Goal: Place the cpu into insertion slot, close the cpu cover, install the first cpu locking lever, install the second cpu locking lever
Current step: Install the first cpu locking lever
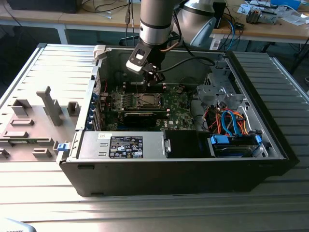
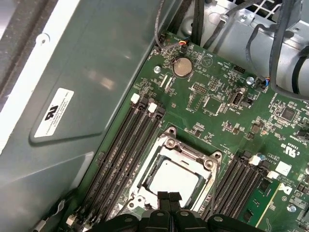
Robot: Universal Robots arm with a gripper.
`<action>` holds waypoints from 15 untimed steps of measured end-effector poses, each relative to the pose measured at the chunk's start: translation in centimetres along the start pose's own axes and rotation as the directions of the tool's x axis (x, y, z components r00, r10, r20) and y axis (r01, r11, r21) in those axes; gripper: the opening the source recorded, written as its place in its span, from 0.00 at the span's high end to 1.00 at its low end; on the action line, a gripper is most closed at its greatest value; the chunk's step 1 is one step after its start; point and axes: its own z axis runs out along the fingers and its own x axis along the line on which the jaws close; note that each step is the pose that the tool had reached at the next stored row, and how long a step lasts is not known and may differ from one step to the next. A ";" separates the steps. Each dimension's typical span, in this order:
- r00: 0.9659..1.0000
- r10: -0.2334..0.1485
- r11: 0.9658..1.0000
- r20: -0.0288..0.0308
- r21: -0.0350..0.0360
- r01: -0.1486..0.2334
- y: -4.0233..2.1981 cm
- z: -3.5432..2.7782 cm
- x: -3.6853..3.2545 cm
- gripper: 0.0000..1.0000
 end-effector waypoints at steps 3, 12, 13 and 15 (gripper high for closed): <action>1.000 -0.009 1.000 0.000 0.000 0.009 0.00 0.00 0.00 0.89; 0.999 -0.054 0.999 0.000 0.003 0.054 0.00 0.00 0.00 0.89; 0.998 -0.056 0.998 0.000 0.003 0.056 0.00 0.00 0.00 0.89; 0.998 -0.064 0.998 0.001 0.004 0.064 0.00 0.00 0.00 0.89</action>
